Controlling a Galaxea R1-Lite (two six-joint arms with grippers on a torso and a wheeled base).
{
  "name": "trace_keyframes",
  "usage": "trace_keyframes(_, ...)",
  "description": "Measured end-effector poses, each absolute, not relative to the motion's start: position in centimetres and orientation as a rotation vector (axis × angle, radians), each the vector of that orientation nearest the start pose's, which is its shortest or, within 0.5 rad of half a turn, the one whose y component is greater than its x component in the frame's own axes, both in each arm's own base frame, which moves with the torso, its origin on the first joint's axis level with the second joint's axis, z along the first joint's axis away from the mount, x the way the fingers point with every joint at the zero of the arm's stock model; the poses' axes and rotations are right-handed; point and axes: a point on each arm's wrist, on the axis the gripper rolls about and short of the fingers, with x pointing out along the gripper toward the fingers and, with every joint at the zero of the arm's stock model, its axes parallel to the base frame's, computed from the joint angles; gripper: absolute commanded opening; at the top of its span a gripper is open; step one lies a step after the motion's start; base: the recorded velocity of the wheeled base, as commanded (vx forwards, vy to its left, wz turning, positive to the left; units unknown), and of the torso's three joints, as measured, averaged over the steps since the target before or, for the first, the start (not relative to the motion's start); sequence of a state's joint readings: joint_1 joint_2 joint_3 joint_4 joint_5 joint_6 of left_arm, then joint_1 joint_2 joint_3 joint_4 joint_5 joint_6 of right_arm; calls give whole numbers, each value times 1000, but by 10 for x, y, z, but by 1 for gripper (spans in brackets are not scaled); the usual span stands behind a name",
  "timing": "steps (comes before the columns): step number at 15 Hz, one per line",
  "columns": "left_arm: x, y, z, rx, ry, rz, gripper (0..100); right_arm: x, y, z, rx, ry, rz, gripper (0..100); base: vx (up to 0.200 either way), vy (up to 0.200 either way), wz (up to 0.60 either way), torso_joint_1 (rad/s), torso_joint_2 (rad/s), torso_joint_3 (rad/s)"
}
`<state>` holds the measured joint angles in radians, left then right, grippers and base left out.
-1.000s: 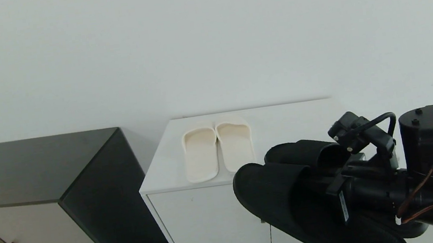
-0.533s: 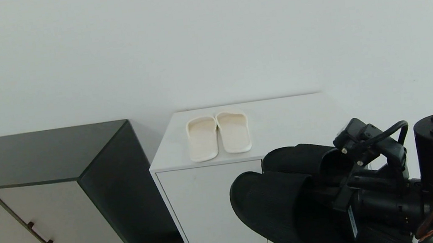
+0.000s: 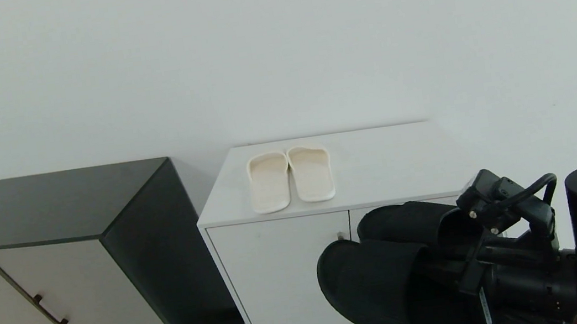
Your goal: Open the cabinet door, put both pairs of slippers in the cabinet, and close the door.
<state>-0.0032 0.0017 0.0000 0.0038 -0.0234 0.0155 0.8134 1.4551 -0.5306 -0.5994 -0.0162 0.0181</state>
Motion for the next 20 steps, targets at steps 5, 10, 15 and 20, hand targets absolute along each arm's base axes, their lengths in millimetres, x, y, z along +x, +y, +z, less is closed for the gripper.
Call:
trace_keyframes(5, -23, 0, 75, 15, 6, -26, 0, 154, 165, 167, -122, 327, 794, 0, 0, 0, 0, -213, 527, 299)
trace_keyframes(10, -23, 0, 75, 15, 6, -26, 0, 152, 164, 163, -131, 342, 798, 0, 0, 0, 0, -200, 513, 315)
trace_keyframes(15, -23, 0, 75, 15, 6, -26, 0, 153, 166, 159, -138, 358, 802, 0, 0, 0, 0, -176, 492, 328)
trace_keyframes(20, -23, 0, 75, 29, 5, -26, 0, 154, 167, 157, -141, 368, 801, 0, 0, 0, 0, -132, 464, 331)
